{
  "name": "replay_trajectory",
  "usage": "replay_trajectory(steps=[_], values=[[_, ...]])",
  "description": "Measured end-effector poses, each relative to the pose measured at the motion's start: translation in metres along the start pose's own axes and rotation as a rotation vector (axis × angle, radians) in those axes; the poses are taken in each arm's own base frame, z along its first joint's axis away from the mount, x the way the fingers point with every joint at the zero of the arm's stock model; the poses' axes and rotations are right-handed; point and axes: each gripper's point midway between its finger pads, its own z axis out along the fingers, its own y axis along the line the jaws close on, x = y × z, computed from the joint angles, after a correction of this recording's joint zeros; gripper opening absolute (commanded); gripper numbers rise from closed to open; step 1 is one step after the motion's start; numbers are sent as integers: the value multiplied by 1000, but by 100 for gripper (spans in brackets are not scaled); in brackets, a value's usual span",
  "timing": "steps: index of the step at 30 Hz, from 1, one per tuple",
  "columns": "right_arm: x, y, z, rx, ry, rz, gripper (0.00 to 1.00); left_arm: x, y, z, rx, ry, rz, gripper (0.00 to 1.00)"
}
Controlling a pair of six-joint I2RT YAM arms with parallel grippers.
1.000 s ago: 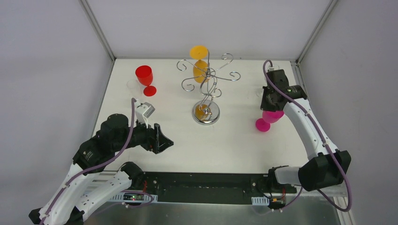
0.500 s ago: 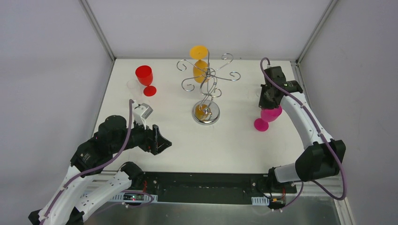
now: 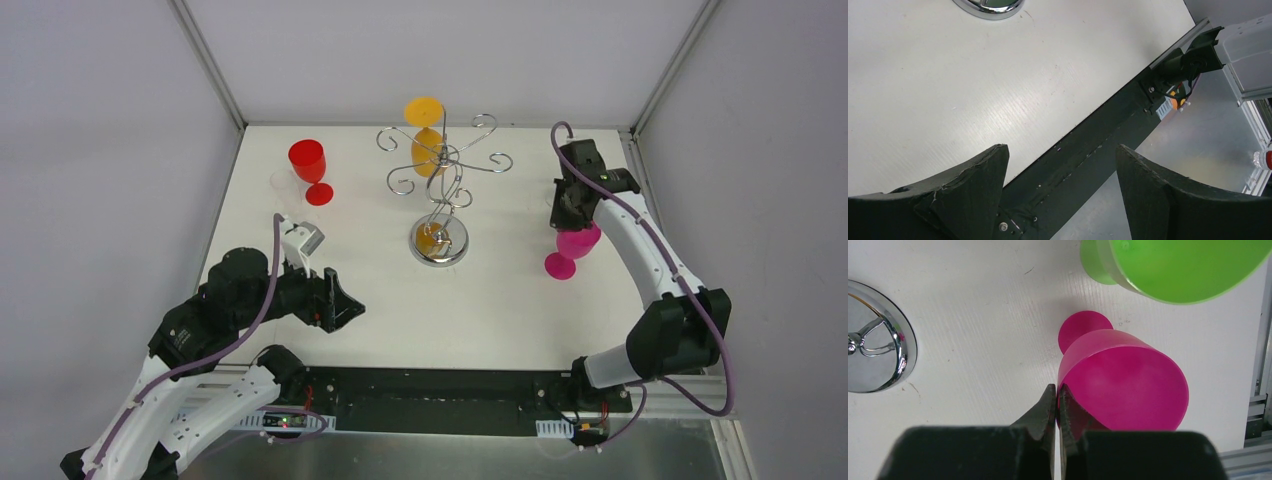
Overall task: Take the wine glass off the wine glass rack
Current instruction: Place the wine glass at the center of the board.
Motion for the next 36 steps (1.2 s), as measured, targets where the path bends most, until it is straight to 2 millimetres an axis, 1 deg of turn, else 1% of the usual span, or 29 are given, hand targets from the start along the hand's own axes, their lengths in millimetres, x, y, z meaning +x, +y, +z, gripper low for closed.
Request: replay_trajectory(steps=[6,9,15,18,25,30,36], values=[[-2,0,-1,0,-3,3,12,1,0,-1,-2,4,-1,80],[-6,1,-3,-4,-15,7,21,2,1,-1,-2,5,-1,80],[-13,3,-8,-10,-35,15,27,3,1,-1,-4,9,-2,80],[-13,3,-8,-11,-36,16,29,2,0,-2,-4,8,-2,80],[-20,3,-14,-13,-56,20,35,-6,-1,-8,-14,-14,1,81],[-32,1,-26,-13,-98,31,41,-21,-3,-13,-33,-49,6,81],[-39,-4,-56,-41,-183,60,44,-41,-3,-6,-76,-37,0,81]])
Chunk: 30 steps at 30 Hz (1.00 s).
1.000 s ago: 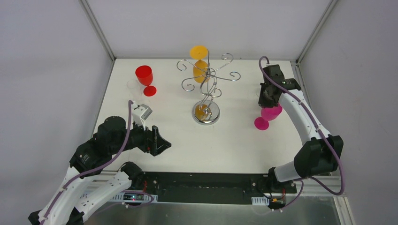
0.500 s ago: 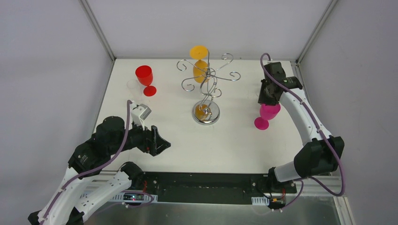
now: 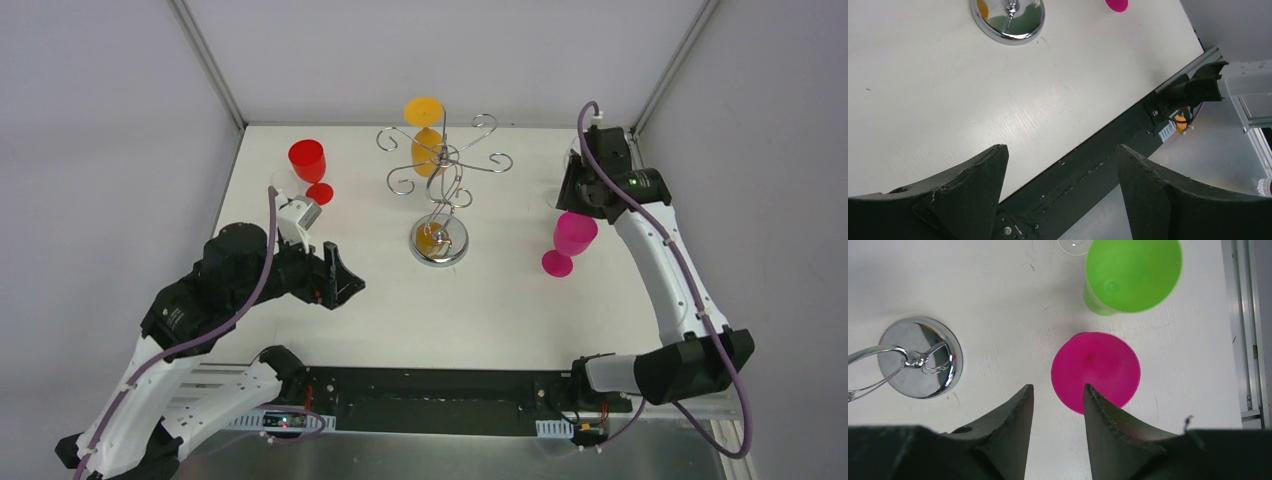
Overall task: Take the wine glass off the wine glass rack
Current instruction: Place the wine glass at the center of the board, then pick up the wine glass from the wine rack.
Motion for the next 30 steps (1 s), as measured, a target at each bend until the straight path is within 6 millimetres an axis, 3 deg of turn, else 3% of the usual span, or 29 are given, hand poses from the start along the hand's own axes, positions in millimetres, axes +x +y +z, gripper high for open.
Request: replay_trajectory(steps=[4,11,19,23,30], values=[[-6,1,-22,-43,-57,33,46,-21,-4,2,-22,-8,1,82],[-9,9,-49,-147,-118,79,48,-78,-28,-5,8,-93,21,82],[0,16,-77,-267,-178,122,49,-128,-41,23,2,-94,37,81],[11,20,-88,-332,-187,151,50,-159,-39,44,-3,-102,13,79],[22,34,-113,-480,-213,201,50,-197,-3,71,-15,-128,-115,77]])
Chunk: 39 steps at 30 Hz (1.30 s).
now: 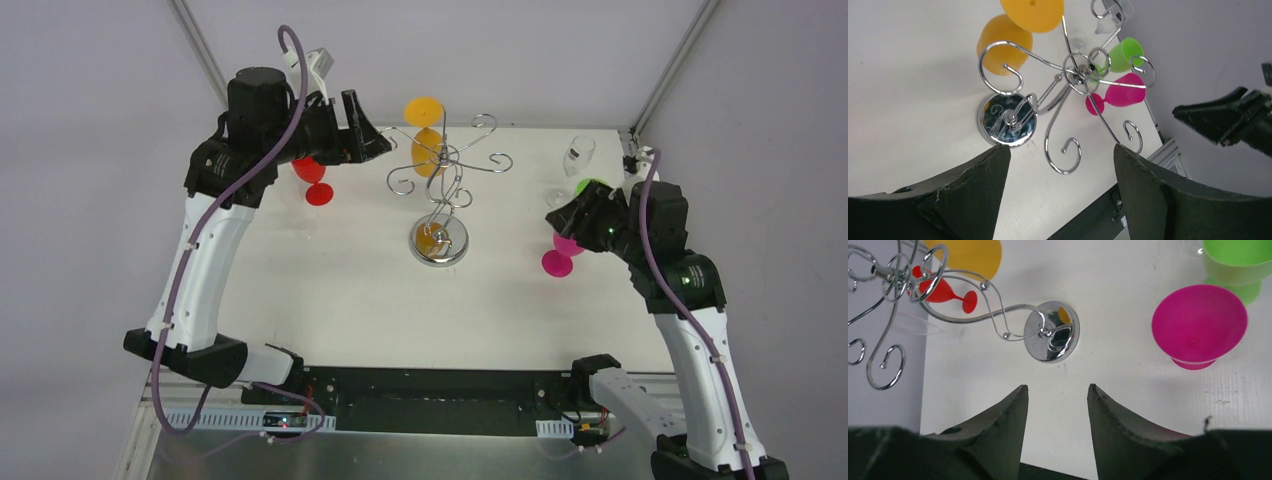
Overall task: Take the wine glass off the wine glass rack
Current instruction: Pick up the wine glass from the wine rack.
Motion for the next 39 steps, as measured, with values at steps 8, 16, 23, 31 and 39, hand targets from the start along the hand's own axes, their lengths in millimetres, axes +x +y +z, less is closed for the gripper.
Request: replay_trajectory(steps=[8,16,23,31,39], values=[[15,12,-8,-97,19,44,51,-30,13,40,61,-4,-100,74],[14,20,-20,-139,-1,44,50,-49,22,68,113,-18,-176,70],[9,29,-29,-174,-20,37,50,-59,45,98,124,-5,-248,68],[10,33,-34,-198,-22,36,50,-59,66,127,149,34,-331,67],[10,33,-34,-200,-20,34,50,-51,72,152,218,96,-406,63]])
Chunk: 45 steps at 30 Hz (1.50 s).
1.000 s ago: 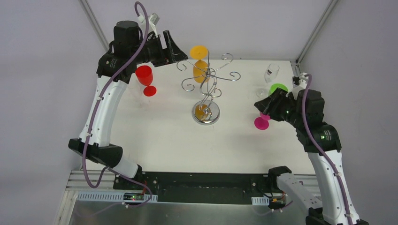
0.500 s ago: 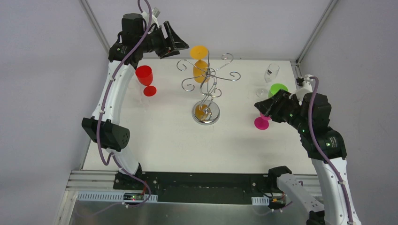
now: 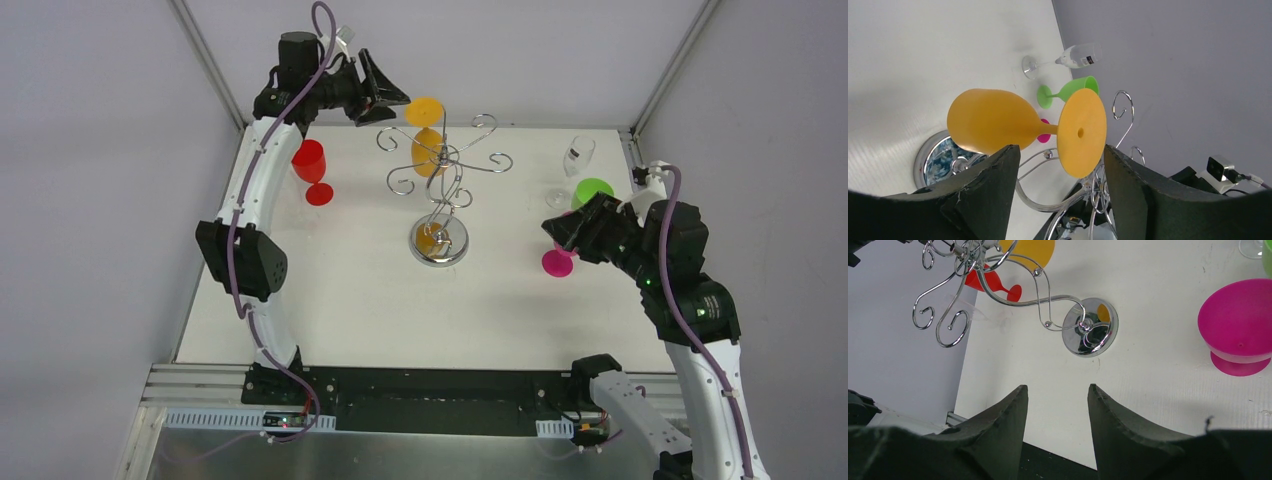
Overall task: Take the wine glass off the wine glass rack
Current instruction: Pick up the wine glass from the wine rack.
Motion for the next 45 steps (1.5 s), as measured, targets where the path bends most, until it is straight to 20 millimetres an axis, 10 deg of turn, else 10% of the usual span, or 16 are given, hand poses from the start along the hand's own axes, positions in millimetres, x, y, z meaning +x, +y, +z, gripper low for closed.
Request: replay_trajectory(steps=[45], values=[[7,-5,4,11,18,12,50,8,-7,14,177,137,-107,32]])
